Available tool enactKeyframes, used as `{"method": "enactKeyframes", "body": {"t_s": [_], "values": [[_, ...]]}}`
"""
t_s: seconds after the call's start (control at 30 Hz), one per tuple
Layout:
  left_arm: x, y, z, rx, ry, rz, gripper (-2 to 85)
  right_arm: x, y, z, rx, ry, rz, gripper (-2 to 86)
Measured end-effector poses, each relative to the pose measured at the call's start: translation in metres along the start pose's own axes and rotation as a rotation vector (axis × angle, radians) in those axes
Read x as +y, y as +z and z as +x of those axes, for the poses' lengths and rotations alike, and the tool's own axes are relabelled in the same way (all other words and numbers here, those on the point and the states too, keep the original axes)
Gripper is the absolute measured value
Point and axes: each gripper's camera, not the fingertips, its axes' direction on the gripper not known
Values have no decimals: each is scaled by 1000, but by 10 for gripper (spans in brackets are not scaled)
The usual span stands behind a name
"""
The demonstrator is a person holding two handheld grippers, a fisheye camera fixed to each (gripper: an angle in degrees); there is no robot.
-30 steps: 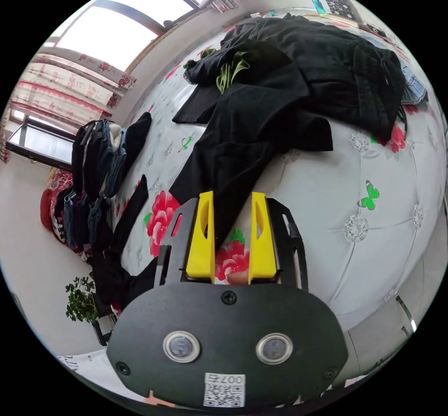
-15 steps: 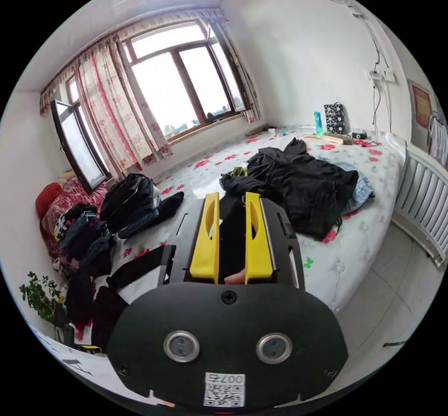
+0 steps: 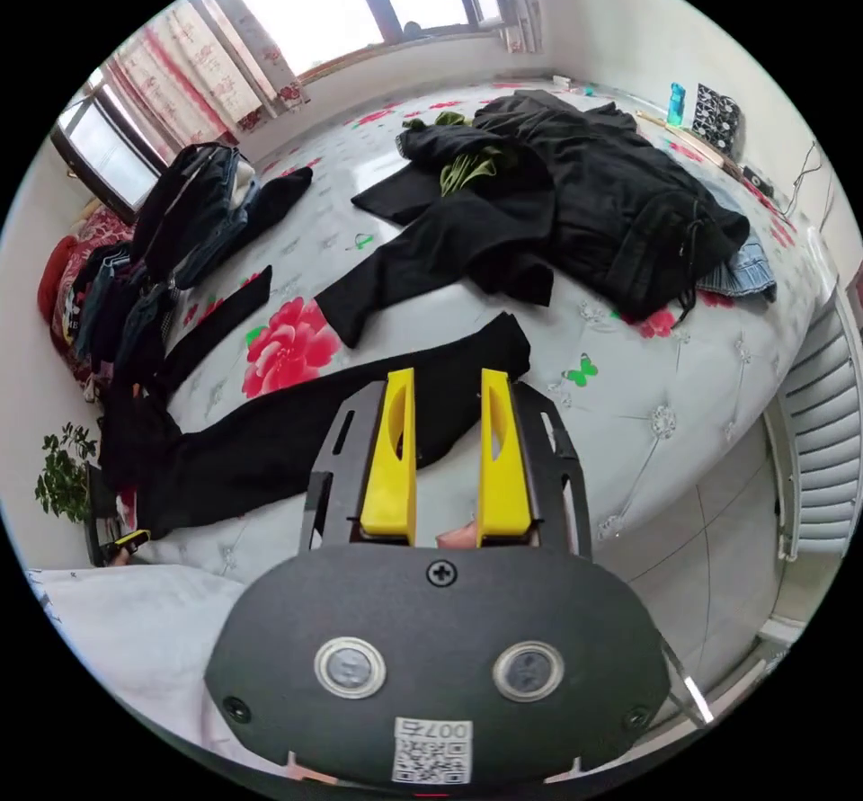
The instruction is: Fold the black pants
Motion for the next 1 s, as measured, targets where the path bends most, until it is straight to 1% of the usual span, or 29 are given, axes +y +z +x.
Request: {"method": "enactKeyframes", "body": {"t_s": [0.1,0.23,0.3,0.37,0.43,0.5,0.53,0.57,0.63,0.7,0.73,0.8,0.83,0.9,1.0], "values": [[-1,-2,-7,1,7,-8,-10,3,44,-19,41,-87,-106,78],[3,-7,-17,0,8,-6,-10,-5,73,-62,103,-219,-117,71],[6,-10,-22,5,9,0,-10,-7,106,-82,195,-272,-226,65],[12,-12,-29,21,12,-3,-10,-5,108,-84,204,-288,-217,61],[26,-15,-38,71,15,-17,-9,-5,108,-75,211,-254,-267,59],[41,-17,-44,137,29,-36,-9,-2,100,-58,224,-166,-314,58],[53,-19,-49,188,35,-44,-9,-1,96,-56,262,-149,-309,58],[59,-21,-51,219,39,-41,-9,-1,86,-58,346,-141,-271,59],[81,-35,-67,318,43,5,-8,-6,68,-75,376,-177,-166,62],[91,-48,-88,330,-6,60,-6,-29,60,-113,287,-227,-59,69],[91,-55,-106,319,-59,104,-2,-38,62,-125,249,-247,-48,70],[83,-62,-135,321,-154,169,11,-77,87,-180,103,-324,-20,77],[73,-63,-153,340,-206,206,25,-87,96,-195,71,-344,-19,79],[49,-59,-171,386,-236,224,45,-130,140,-260,-33,-425,-48,88],[6,-53,-180,390,-209,248,60,-184,200,-334,-64,-477,-138,98]]}}
